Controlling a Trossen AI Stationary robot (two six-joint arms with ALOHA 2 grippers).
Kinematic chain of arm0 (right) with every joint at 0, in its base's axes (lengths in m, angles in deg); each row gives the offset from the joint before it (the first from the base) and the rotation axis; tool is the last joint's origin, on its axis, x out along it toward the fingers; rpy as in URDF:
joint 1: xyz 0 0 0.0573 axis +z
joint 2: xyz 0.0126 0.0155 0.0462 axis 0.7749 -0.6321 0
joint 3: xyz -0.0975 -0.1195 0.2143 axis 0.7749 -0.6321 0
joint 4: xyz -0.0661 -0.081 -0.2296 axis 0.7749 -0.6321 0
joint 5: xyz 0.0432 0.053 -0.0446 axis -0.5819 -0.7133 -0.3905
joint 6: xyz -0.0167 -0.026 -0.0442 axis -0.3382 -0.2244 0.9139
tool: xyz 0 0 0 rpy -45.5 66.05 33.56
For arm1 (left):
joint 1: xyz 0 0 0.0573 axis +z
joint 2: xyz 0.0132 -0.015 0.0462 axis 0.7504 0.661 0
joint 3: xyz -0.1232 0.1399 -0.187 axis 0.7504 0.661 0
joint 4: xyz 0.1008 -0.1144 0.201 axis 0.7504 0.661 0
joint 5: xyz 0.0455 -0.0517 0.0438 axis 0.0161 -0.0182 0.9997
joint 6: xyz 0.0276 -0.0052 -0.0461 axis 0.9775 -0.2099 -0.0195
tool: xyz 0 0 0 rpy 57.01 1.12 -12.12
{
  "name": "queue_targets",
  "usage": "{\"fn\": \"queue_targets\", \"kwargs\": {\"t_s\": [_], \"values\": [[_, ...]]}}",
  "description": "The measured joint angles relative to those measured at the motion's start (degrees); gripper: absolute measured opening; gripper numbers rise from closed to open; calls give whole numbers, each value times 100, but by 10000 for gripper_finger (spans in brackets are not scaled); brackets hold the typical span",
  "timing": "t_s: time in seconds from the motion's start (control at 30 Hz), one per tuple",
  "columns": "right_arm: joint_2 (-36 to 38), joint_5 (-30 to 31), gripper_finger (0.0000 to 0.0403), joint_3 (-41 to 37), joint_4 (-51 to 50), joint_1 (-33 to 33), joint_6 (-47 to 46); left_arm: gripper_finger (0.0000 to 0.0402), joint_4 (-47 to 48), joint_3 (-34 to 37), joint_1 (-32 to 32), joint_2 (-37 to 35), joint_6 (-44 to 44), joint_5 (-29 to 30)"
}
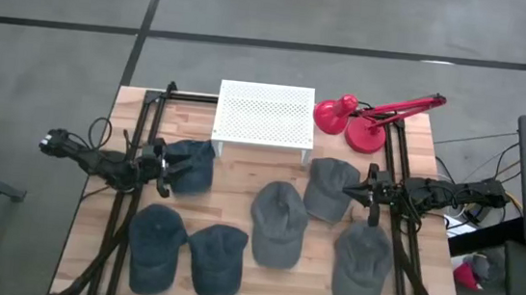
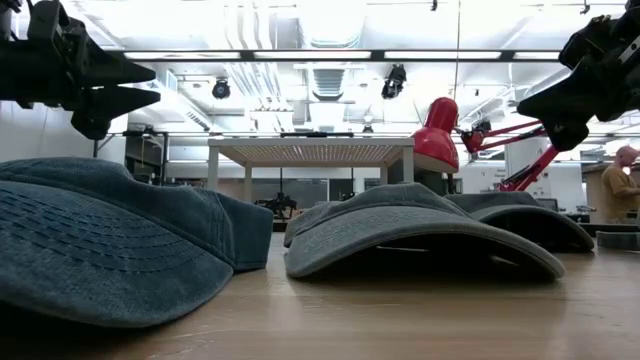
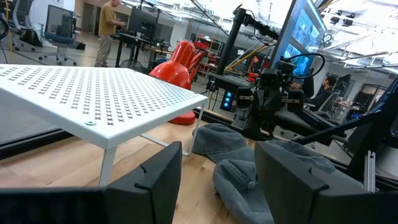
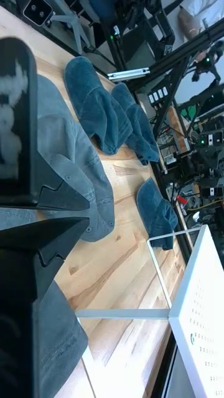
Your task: Pick & Place hat
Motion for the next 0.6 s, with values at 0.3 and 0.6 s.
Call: {"fn": "queue_targets", "kwargs": {"t_s": [0.3, 0.6], "values": [[0, 38, 27, 0, 13, 0, 17, 204, 0, 0, -2, -1, 0, 0], [2, 164, 27, -2, 15, -2, 13, 204, -2, 0, -1, -2, 0, 0]]}}
